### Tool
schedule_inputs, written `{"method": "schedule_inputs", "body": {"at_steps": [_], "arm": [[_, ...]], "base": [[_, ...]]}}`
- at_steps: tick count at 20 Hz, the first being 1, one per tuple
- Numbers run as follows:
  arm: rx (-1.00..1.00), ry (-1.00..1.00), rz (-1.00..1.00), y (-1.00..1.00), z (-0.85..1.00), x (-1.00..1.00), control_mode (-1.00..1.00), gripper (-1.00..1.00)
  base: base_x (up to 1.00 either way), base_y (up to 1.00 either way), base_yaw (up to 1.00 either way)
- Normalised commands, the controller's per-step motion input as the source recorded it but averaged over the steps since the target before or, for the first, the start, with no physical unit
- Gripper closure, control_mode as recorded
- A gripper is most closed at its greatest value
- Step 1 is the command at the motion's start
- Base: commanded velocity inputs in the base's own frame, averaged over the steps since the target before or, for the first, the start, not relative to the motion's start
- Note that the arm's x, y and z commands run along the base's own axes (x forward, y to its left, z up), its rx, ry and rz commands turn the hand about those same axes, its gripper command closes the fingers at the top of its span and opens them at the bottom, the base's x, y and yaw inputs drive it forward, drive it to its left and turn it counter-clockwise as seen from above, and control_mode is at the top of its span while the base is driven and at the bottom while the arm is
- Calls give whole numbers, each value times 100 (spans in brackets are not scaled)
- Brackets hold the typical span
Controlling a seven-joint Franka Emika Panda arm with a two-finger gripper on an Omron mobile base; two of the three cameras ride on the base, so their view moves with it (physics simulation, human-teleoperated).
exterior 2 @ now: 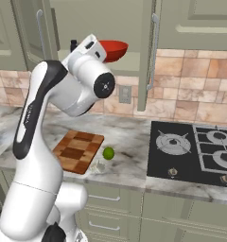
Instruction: Open the cabinet. Place the bowl and condiment on the counter. Then place the lime and garlic on the cutting board.
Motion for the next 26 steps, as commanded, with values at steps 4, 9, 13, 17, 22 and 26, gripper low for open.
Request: {"method": "schedule_inputs", "body": {"at_steps": [4, 9, 13, 17, 22, 26], "arm": [[-23, -23, 0, 0, -2, -2, -100, -100], [-22, -27, 0, 9, -10, 0, -100, -100], [-11, -15, 0, 19, -25, 26, -100, -100], [-4, -2, 0, 6, -14, 41, -100, -100], [-3, 0, 0, 0, -1, 56, -100, -100], [-5, -1, 0, -1, 0, 46, -100, -100]], "base": [[0, 0, 0], [0, 0, 0], [0, 0, 0], [0, 0, 0], [0, 0, 0], [0, 0, 0]]}}
